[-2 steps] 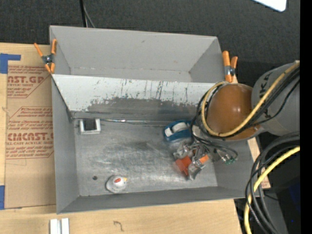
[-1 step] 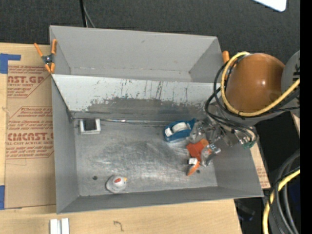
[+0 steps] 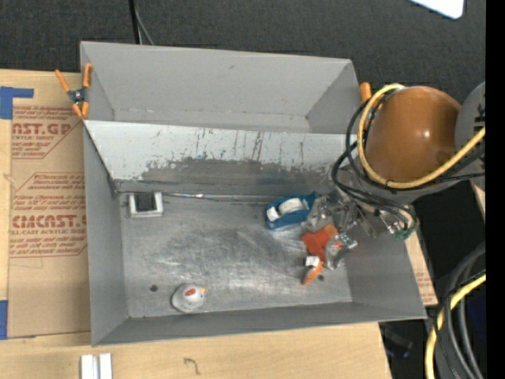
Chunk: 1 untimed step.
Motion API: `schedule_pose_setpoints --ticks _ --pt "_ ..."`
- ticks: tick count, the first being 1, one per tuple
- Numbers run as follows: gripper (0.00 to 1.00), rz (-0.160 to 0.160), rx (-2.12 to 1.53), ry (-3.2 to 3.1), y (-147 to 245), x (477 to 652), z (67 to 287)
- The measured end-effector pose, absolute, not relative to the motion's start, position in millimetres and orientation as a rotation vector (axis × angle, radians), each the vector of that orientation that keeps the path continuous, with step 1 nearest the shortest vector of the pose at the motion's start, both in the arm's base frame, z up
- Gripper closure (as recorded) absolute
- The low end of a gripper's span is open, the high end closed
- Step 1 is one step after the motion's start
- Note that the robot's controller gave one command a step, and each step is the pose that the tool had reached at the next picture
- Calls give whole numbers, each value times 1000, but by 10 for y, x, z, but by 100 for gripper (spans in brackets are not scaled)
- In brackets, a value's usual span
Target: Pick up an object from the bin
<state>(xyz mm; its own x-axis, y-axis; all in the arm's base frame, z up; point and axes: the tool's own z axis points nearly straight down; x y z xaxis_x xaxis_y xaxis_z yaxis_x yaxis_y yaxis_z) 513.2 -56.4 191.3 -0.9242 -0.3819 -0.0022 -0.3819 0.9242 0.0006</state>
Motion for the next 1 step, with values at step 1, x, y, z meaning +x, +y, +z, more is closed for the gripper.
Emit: schedule_pose_setpoints --ticks 1 --pt "100 5 -712 3064 -603 5131 2209"
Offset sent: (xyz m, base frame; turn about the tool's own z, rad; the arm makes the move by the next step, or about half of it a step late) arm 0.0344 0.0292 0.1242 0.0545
